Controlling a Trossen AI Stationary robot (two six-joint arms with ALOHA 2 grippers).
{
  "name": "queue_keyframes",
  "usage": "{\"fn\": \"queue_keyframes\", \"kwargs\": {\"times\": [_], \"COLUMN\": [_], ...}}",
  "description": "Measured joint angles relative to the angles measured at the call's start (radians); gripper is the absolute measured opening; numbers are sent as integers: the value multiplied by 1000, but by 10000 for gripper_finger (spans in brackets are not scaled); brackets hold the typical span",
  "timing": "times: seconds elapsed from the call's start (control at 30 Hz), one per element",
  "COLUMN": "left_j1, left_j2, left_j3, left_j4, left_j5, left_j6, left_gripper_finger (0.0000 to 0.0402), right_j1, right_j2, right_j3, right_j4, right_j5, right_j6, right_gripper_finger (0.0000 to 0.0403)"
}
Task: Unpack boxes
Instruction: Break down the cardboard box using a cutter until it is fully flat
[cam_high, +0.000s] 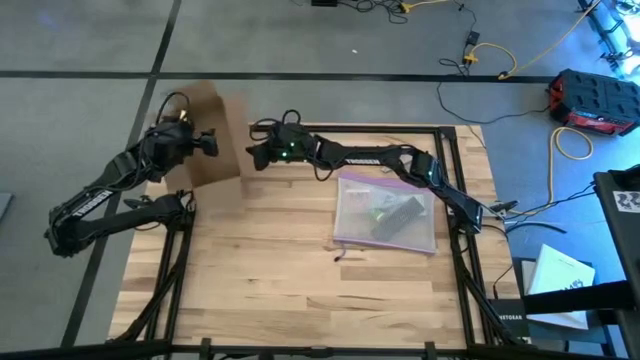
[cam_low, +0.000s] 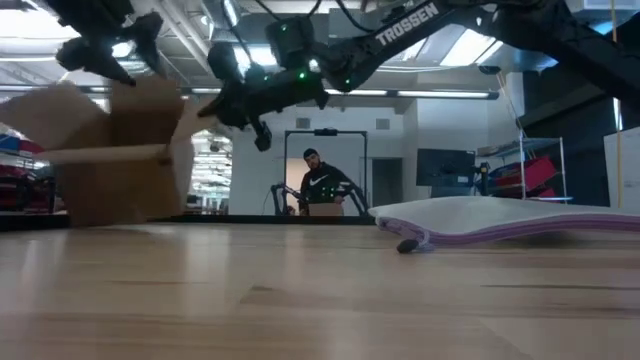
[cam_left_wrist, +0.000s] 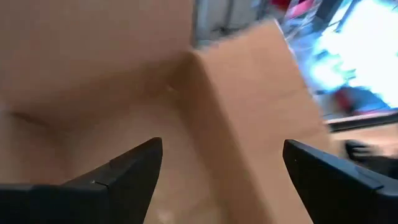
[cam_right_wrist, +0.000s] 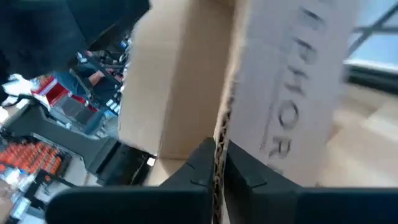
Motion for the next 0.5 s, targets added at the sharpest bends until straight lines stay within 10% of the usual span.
{"fn": "queue_keyframes", "kwargs": {"times": [0.5], "left_j1": [0], "left_j2": [-116], "left_j3": [2], "left_j4": [593], "left_j5": [535], "left_j6": [-123], "left_gripper_finger": [320], "right_j1": [-67], "right_j2": [-283], "right_j3": [1], "right_j4": [-343], "right_j5": [197], "right_j6": [-601], "right_gripper_finger": [0]}}
